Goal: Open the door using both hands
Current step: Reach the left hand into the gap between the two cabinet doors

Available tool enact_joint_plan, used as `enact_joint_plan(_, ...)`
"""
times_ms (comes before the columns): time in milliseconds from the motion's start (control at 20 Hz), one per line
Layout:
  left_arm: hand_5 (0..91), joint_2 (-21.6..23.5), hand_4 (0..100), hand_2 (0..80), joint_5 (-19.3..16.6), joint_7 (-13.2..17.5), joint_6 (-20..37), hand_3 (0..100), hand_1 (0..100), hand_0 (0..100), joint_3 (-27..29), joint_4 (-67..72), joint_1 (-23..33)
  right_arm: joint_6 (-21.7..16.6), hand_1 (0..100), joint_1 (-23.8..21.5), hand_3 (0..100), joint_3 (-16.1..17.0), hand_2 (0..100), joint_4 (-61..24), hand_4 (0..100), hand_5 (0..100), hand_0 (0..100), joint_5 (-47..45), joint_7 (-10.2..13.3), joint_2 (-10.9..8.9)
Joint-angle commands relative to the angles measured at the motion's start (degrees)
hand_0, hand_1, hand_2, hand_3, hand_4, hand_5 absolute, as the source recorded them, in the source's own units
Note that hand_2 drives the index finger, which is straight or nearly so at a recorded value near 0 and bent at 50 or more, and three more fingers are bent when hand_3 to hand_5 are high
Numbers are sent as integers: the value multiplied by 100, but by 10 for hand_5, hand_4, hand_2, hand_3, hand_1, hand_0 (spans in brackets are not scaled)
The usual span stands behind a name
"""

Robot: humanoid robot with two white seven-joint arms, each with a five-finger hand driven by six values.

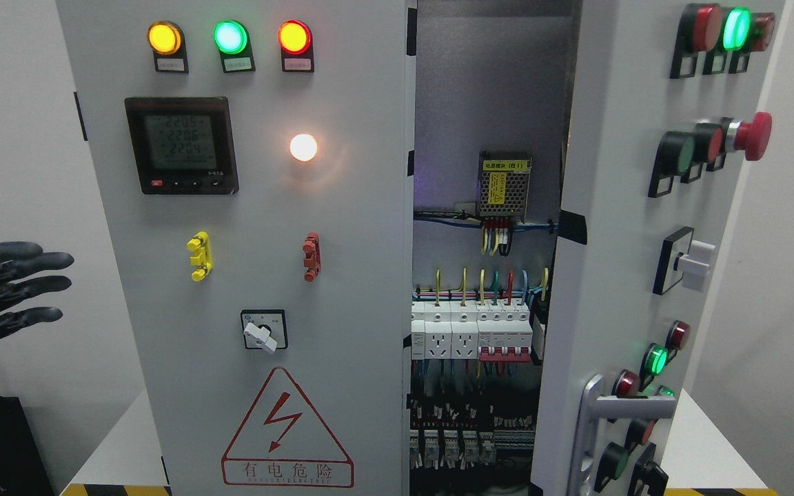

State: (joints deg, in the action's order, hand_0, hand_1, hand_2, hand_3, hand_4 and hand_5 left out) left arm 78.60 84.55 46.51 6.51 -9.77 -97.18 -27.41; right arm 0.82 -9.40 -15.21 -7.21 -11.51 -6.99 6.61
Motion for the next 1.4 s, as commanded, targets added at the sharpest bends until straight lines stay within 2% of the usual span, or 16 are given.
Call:
enact_joint_plan(0, 0, -951, 0, 0, 174, -1, -115, 0, 389, 120, -4794, -100, -3187, -3, 389, 0, 0, 0, 0, 1, 0, 0, 120, -1, 4, -1)
enact_joint_plan(150, 0, -1371, 0, 0, 614, -19, -115, 0, 389, 120, -6121, -100, -4602, 6, 389, 0, 0, 0, 0, 1, 0, 0, 120, -1, -4, -1)
enact_joint_plan(251, 0, -1767, 0, 0, 921, -132, -132, 0, 389, 120, -6667, -74, -5237, 5, 389, 0, 0, 0, 0, 1, 0, 0, 120, -1, 4, -1)
enact_joint_plan(351, 0, -2215, 0, 0, 1186, -544, -150, 0, 389, 120, -6985, -47, -5624, 6, 389, 0, 0, 0, 0, 1, 0, 0, 120, -1, 4, -1)
enact_joint_plan(451, 0, -2698, 0, 0, 1274, -1018, -307, 0, 389, 120, -7214, 23, -5950, -3, 389, 0, 0, 0, 0, 1, 0, 0, 120, -1, -4, -1)
enact_joint_plan(501, 0, -2953, 0, 0, 1309, -1160, -448, 0, 389, 120, -7302, 110, -6117, -3, 389, 0, 0, 0, 0, 1, 0, 0, 120, -1, 4, -1)
enact_joint_plan(601, 0, -3445, 0, 0, 1528, -1249, -659, 0, 389, 120, -7320, 426, -6215, -3, 389, 0, 0, 0, 0, 1, 0, 0, 120, -1, 4, -1)
enact_joint_plan(902, 0, -4869, 0, 0, 1582, -1258, -1143, 0, 389, 120, -7294, 1113, -6382, -3, 389, 0, 0, 0, 0, 1, 0, 0, 120, -1, 4, -1)
enact_joint_plan(1103, 0, -5450, 0, 0, 1591, -1276, -1170, 0, 389, 120, -7163, 1122, -6399, 5, 389, 0, 0, 0, 0, 1, 0, 0, 120, -1, -4, -1)
enact_joint_plan(1353, 0, -5864, 0, 0, 1591, -1548, -1196, 0, 389, 120, -6942, 1122, -6391, -3, 389, 0, 0, 0, 0, 1, 0, 0, 120, -1, -4, -1)
